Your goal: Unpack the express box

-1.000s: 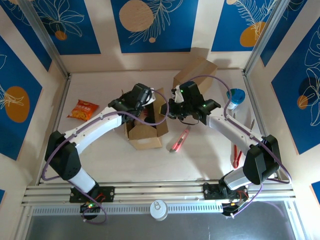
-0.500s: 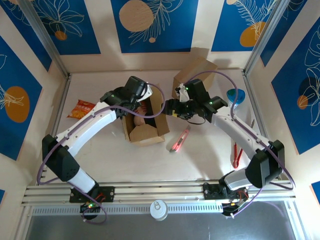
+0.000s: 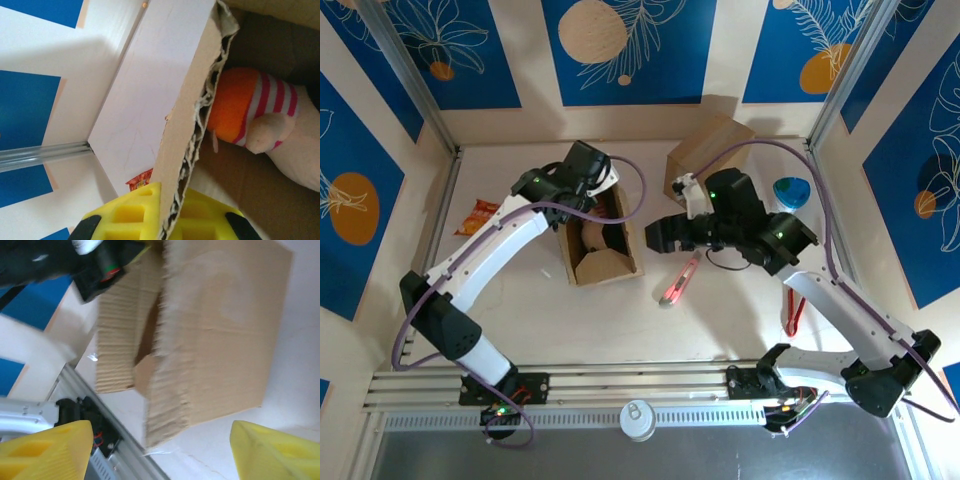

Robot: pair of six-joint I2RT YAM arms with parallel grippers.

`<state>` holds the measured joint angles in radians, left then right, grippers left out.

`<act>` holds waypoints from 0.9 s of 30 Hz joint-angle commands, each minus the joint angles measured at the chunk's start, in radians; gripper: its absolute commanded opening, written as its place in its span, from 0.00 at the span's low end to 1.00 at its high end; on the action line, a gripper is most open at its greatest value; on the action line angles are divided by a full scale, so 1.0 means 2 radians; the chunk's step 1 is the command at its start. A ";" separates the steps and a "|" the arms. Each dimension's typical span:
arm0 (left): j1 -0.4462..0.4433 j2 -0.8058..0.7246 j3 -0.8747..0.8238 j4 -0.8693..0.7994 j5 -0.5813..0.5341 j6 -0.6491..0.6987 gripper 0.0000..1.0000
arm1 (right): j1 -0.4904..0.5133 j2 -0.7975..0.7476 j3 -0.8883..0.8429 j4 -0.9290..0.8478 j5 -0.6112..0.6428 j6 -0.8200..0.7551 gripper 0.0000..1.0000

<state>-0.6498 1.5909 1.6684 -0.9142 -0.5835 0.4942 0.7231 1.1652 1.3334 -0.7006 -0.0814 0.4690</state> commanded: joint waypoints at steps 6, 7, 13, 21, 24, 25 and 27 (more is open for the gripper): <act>0.005 0.021 0.048 -0.061 0.009 -0.033 0.00 | 0.141 0.060 0.059 0.018 0.140 -0.071 0.00; 0.005 0.022 0.051 -0.067 0.012 -0.035 0.00 | 0.155 0.070 0.058 0.028 0.162 -0.075 0.00; 0.005 0.025 0.070 -0.098 0.032 -0.051 0.00 | 0.209 0.100 -0.002 0.156 0.271 -0.101 0.00; 0.006 0.026 0.083 -0.124 0.049 -0.063 0.00 | 0.270 0.139 -0.052 0.293 0.374 -0.175 0.00; 0.006 0.024 0.083 -0.126 0.053 -0.063 0.00 | 0.291 0.154 -0.036 0.297 0.403 -0.200 0.00; 0.005 0.024 0.083 -0.127 0.053 -0.063 0.00 | 0.293 0.159 -0.030 0.292 0.410 -0.200 0.00; 0.005 0.023 0.084 -0.128 0.053 -0.064 0.00 | 0.293 0.169 -0.021 0.284 0.425 -0.194 0.00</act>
<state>-0.6479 1.6394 1.7931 -1.1778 -0.4976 0.4007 1.2781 1.4708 1.2598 -0.1436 0.7120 0.1486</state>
